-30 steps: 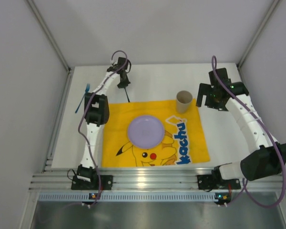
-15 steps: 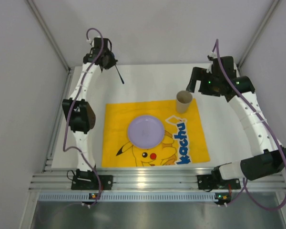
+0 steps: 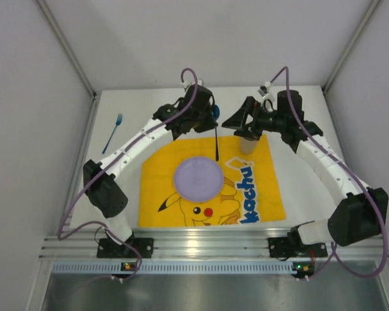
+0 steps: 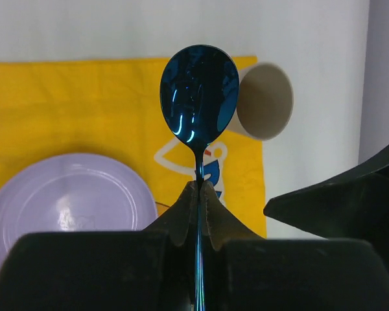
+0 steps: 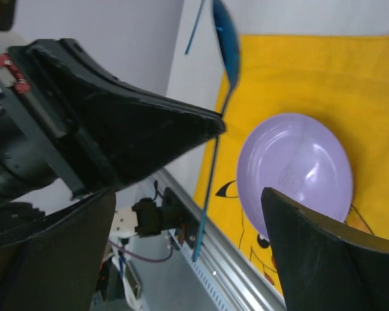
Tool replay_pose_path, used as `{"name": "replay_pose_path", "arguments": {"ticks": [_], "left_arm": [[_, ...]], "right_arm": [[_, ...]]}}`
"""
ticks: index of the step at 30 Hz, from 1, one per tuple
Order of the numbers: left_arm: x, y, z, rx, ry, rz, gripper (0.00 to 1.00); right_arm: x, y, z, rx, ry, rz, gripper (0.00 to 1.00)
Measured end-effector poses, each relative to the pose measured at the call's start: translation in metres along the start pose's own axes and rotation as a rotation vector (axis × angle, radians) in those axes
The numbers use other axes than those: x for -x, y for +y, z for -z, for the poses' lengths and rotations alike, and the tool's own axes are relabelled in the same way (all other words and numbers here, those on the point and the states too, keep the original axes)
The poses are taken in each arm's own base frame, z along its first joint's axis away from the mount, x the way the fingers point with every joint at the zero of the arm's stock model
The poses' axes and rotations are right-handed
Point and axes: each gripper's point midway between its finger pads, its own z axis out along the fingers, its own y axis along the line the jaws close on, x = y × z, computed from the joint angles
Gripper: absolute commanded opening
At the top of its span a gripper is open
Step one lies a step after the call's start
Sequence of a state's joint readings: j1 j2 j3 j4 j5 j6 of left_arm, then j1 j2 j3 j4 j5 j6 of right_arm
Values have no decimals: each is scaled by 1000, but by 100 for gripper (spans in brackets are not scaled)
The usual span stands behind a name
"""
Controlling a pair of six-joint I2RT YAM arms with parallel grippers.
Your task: Set the dinner table for one person
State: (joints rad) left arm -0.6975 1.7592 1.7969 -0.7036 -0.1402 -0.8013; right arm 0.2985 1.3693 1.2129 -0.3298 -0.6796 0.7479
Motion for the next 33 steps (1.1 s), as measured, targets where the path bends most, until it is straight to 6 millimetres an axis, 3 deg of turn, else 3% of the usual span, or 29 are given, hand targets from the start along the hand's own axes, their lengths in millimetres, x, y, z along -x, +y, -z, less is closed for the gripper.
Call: {"name": "replay_pose_path", "arguments": {"ticks": [4, 7, 11, 17, 26, 31, 33], "left_arm": [[-34, -3, 1, 38, 52, -2, 0], [-38, -7, 4, 55, 32, -1, 0], [-50, 4, 9, 124, 39, -30, 0], [-40, -9, 16, 106, -8, -11, 0], [-29, -14, 21, 103, -47, -6, 0], [-30, -14, 21, 99, -44, -5, 0], [-29, -15, 21, 95, -47, -4, 0]], "right_arm": [[-9, 13, -7, 78, 20, -13, 85], [-22, 8, -11, 91, 41, -34, 79], [-42, 7, -9, 100, 61, -58, 77], [-87, 11, 0, 112, 120, -68, 74], [-86, 10, 7, 95, 70, -69, 61], [-85, -2, -2, 62, 74, -86, 45], [-86, -6, -6, 50, 81, -96, 31]]}}
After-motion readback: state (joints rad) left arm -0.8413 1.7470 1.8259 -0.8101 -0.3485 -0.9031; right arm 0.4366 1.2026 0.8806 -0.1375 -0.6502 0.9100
